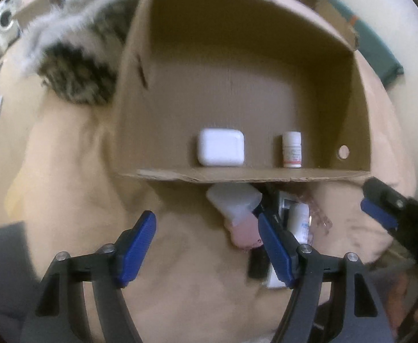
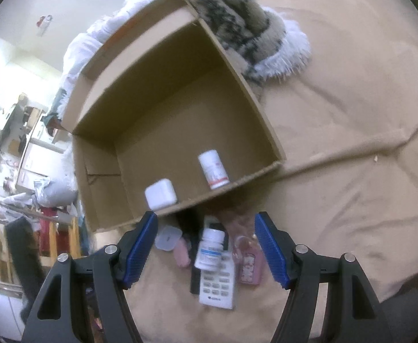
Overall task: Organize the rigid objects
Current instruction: 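Withdraw both tools and grasp the white charger plug with left tool, then grasp the pink hand-shaped object with right tool while left tool holds the charger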
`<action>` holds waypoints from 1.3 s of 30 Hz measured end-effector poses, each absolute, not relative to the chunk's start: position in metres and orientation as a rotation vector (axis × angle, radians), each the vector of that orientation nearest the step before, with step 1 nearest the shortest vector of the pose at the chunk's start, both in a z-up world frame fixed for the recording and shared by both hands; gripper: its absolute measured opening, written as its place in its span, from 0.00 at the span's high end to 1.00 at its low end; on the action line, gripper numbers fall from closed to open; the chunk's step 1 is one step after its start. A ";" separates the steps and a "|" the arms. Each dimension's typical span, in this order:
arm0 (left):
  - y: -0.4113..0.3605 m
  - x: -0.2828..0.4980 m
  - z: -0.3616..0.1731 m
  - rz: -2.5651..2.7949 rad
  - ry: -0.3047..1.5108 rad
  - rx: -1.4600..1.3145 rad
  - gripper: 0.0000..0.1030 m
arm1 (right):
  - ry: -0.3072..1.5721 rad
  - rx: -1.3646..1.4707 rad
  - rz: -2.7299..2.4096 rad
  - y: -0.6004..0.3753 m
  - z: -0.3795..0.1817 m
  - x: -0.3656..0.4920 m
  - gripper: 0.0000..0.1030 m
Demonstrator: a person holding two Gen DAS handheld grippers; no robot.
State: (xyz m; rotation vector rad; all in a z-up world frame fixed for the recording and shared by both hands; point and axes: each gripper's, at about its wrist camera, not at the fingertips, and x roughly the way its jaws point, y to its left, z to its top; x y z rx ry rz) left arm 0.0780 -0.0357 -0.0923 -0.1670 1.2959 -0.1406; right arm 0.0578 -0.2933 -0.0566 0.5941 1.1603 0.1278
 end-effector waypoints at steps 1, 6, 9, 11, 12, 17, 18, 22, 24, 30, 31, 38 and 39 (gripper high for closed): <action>-0.038 0.082 -0.100 -0.128 1.307 -0.200 0.31 | 1.162 0.589 0.124 -0.294 -0.057 0.058 0.28; -0.058 0.099 -0.122 -0.131 1.333 -0.202 0.31 | 1.168 0.611 0.106 -0.304 -0.063 0.058 0.28; -0.062 0.107 -0.136 -0.129 1.382 -0.259 0.31 | 1.173 0.627 0.107 -0.308 -0.066 0.055 0.28; -0.065 0.109 -0.144 -0.133 1.413 -0.303 0.41 | 1.175 0.625 0.107 -0.310 -0.066 0.054 0.28; -0.068 0.110 -0.148 -0.147 1.435 -0.300 0.50 | 1.176 0.626 0.108 -0.310 -0.066 0.054 0.28; -0.067 0.106 -0.147 -0.169 1.442 -0.292 0.57 | 1.179 0.643 0.109 -0.313 -0.068 0.054 0.28; -0.064 0.103 -0.144 -0.168 1.440 -0.286 0.59 | 1.184 0.641 0.109 -0.312 -0.069 0.055 0.28; -0.057 0.090 -0.135 -0.155 1.427 -0.216 0.62 | 1.248 0.616 0.110 -0.308 -0.079 0.056 0.28; -0.051 0.084 -0.135 -0.147 1.437 -0.193 0.62 | 1.300 0.632 0.114 -0.306 -0.090 0.055 0.28; -0.038 0.065 -0.141 -0.109 1.465 -0.103 0.62 | 1.362 0.713 0.110 -0.308 -0.110 0.061 0.28; -0.039 0.063 -0.141 -0.106 1.458 -0.089 0.62 | 1.370 0.711 0.120 -0.305 -0.112 0.067 0.28; -0.047 0.061 -0.145 -0.079 1.446 -0.058 0.60 | 1.373 0.526 0.129 -0.272 -0.123 0.097 0.30; -0.050 0.062 -0.145 -0.072 1.437 -0.046 0.57 | 1.363 0.494 0.126 -0.267 -0.126 0.099 0.37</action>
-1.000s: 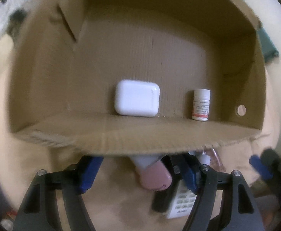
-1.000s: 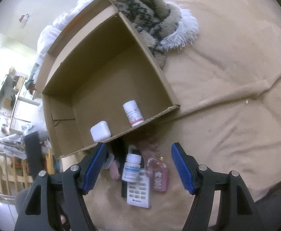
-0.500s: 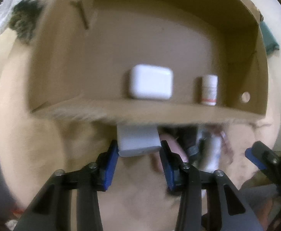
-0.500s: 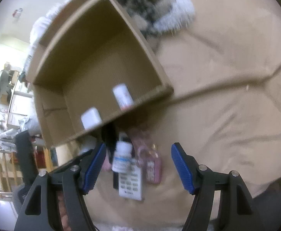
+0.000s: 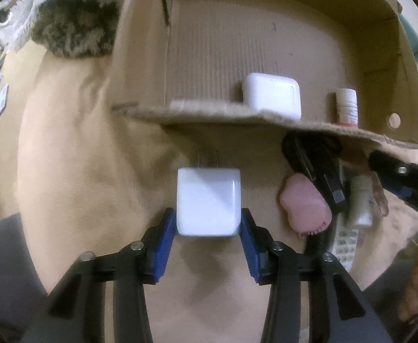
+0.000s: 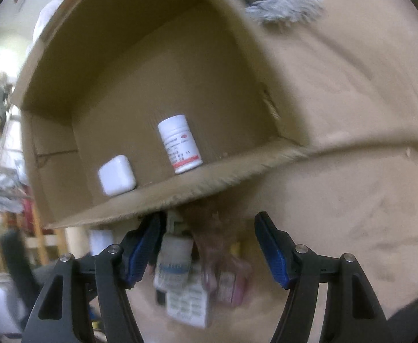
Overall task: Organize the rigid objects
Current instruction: 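Grasp the pink hand-shaped object with right tool while left tool holds the charger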
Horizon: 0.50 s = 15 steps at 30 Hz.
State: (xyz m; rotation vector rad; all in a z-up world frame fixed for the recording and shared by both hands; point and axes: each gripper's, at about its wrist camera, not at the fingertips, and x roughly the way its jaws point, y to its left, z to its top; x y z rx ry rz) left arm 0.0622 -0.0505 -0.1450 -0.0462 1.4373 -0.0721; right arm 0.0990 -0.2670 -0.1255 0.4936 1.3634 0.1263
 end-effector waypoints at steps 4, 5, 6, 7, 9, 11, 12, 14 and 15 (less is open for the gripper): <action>-0.063 0.068 -0.149 -0.057 1.421 -0.033 0.43 | 1.307 0.371 0.151 -0.246 -0.139 0.101 0.40; -0.063 0.068 -0.152 -0.053 1.423 -0.031 0.43 | 1.283 0.346 0.151 -0.242 -0.141 0.099 0.40; -0.065 0.068 -0.153 -0.053 1.419 -0.031 0.45 | 1.249 0.325 0.155 -0.239 -0.143 0.097 0.40; -0.066 0.068 -0.153 -0.051 1.411 -0.030 0.61 | 1.219 0.320 0.157 -0.238 -0.144 0.095 0.40; -0.064 0.067 -0.152 -0.062 1.410 -0.031 0.63 | 1.151 0.330 0.164 -0.235 -0.145 0.088 0.50; -0.058 0.071 -0.152 -0.072 1.419 -0.059 0.63 | 1.102 0.338 0.184 -0.231 -0.145 0.081 0.69; -0.055 0.074 -0.152 -0.072 1.419 -0.064 0.63 | 1.087 0.329 0.177 -0.228 -0.144 0.078 0.76; -0.045 0.082 -0.148 -0.066 1.411 -0.062 0.63 | 1.062 0.321 0.153 -0.228 -0.143 0.073 0.93; -0.043 0.083 -0.148 -0.064 1.405 -0.056 0.63 | 1.058 0.321 0.138 -0.230 -0.143 0.072 1.00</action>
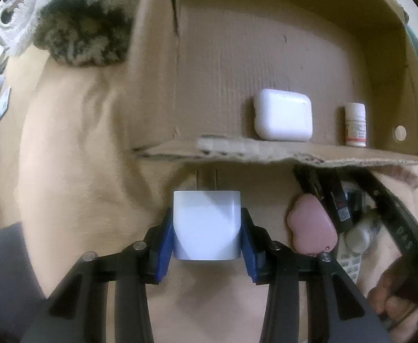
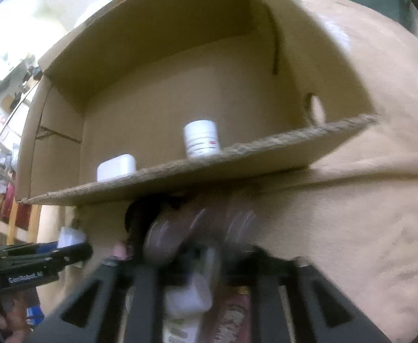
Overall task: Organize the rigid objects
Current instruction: 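Grasp the pink hand-shaped object with right tool while left tool holds the charger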
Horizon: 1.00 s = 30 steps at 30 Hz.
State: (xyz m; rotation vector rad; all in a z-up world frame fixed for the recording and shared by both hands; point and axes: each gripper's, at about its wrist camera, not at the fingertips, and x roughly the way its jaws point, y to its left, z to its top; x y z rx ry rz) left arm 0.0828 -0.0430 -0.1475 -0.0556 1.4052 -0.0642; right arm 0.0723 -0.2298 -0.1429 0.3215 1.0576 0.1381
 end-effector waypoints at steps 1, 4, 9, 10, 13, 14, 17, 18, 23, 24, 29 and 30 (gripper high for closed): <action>-0.043 0.083 -0.146 -0.062 1.402 -0.054 0.63 | 1.054 0.322 0.131 -0.231 -0.143 0.072 1.00; -0.039 0.077 -0.143 -0.061 1.401 -0.057 0.63 | 1.062 0.315 0.133 -0.231 -0.142 0.072 1.00; -0.030 0.074 -0.144 -0.052 1.390 -0.046 0.63 | 1.101 0.486 0.126 -0.242 -0.151 0.080 0.90; -0.030 0.073 -0.144 -0.050 1.389 -0.041 0.63 | 1.114 0.507 0.109 -0.245 -0.153 0.080 0.81; -0.022 0.067 -0.144 -0.047 1.397 -0.052 0.63 | 1.132 0.563 0.095 -0.251 -0.155 0.080 0.57; -0.019 0.067 -0.144 -0.046 1.400 -0.058 0.63 | 1.140 0.575 0.093 -0.251 -0.155 0.080 0.56; -0.019 0.070 -0.143 -0.042 1.400 -0.061 0.63 | 1.137 0.624 0.084 -0.254 -0.154 0.079 0.44; -0.018 0.071 -0.144 -0.042 1.399 -0.063 0.63 | 1.131 0.668 0.083 -0.258 -0.155 0.079 0.41; -0.012 0.076 -0.149 -0.041 1.400 -0.059 0.63 | 1.112 0.965 0.038 -0.288 -0.168 0.064 0.41; -0.011 0.076 -0.149 -0.039 1.401 -0.064 0.63 | 1.098 1.014 0.010 -0.295 -0.168 0.060 0.41; -0.011 0.077 -0.149 -0.036 1.396 -0.057 0.63 | 1.048 1.119 -0.071 -0.316 -0.179 0.066 0.41; -0.011 0.077 -0.149 -0.035 1.395 -0.059 0.63 | 1.033 1.129 -0.079 -0.324 -0.178 0.067 0.41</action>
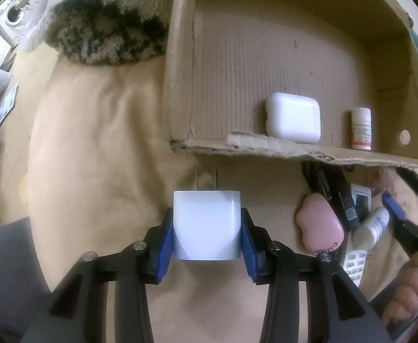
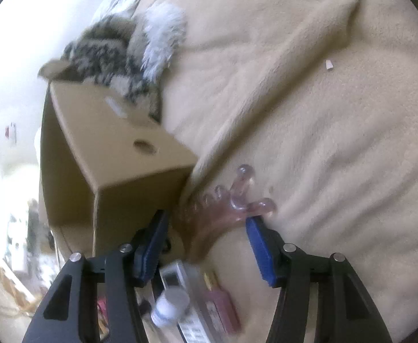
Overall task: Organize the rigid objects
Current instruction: 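Grasp the pink hand-shaped object with right tool while left tool holds the charger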
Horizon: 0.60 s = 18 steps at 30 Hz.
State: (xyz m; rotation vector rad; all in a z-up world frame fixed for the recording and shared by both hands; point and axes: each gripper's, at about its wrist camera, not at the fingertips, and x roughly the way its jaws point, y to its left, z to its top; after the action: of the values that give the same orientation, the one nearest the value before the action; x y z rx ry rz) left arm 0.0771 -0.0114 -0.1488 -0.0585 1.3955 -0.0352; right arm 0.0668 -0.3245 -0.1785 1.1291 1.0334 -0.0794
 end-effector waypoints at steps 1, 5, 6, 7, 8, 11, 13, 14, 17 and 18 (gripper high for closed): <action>-0.011 0.077 -0.149 -0.035 1.395 -0.059 0.63 | 1.019 1.131 -0.096 -0.323 -0.179 0.070 0.41; -0.010 0.076 -0.150 -0.031 1.393 -0.056 0.63 | 0.990 1.039 -0.189 -0.316 -0.174 0.067 0.66; -0.009 0.076 -0.150 -0.027 1.393 -0.057 0.63 | 1.005 0.977 -0.221 -0.315 -0.172 0.066 0.71; -0.008 0.077 -0.150 -0.025 1.395 -0.060 0.63 | 1.000 0.962 -0.209 -0.322 -0.170 0.065 0.74; -0.008 0.077 -0.150 -0.025 1.396 -0.063 0.63 | 0.984 0.965 -0.198 -0.321 -0.169 0.063 0.76; -0.008 0.078 -0.149 -0.020 1.396 -0.061 0.63 | 0.952 0.984 -0.192 -0.330 -0.165 0.058 0.81; -0.009 0.079 -0.150 -0.020 1.396 -0.058 0.63 | 0.944 0.958 -0.204 -0.335 -0.157 0.054 0.82; -0.009 0.079 -0.149 -0.018 1.397 -0.060 0.63 | 0.952 0.942 -0.216 -0.336 -0.154 0.052 0.82; -0.008 0.080 -0.149 -0.017 1.399 -0.067 0.63 | 0.999 0.863 -0.215 -0.336 -0.141 0.050 0.83; -0.008 0.081 -0.149 -0.017 1.398 -0.066 0.63 | 1.031 0.804 -0.219 -0.333 -0.136 0.053 0.82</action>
State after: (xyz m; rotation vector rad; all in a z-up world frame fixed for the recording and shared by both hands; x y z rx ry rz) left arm 0.0809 -0.0083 -0.1494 -0.0656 1.3984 -0.0170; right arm 0.0529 -0.3334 -0.1355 0.8039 1.0312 -0.2187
